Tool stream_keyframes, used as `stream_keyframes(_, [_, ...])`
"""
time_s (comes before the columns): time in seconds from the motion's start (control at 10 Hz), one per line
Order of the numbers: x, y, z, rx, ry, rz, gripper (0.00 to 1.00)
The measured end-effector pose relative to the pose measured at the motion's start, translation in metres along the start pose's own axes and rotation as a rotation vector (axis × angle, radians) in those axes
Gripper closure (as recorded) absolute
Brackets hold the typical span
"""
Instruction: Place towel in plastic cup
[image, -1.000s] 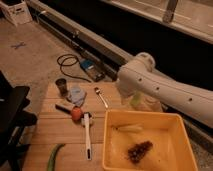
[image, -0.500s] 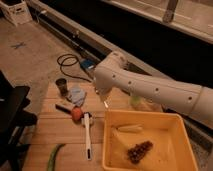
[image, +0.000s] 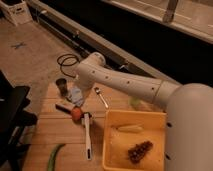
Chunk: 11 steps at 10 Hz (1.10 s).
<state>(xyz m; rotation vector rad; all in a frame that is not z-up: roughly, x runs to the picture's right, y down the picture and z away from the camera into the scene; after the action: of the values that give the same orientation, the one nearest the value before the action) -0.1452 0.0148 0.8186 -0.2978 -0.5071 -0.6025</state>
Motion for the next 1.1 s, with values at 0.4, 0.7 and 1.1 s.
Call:
stream_keyframes(0.4, [0.003,0.000,0.012,-0.001,-0.022,0.020,0.35])
stream_keyframes(0.7, [0.011,0.001,0.015,0.015,-0.030,0.046,0.35])
stream_keyframes(1.1, [0.055,0.000,0.054,-0.001,-0.058,0.110,0.35])
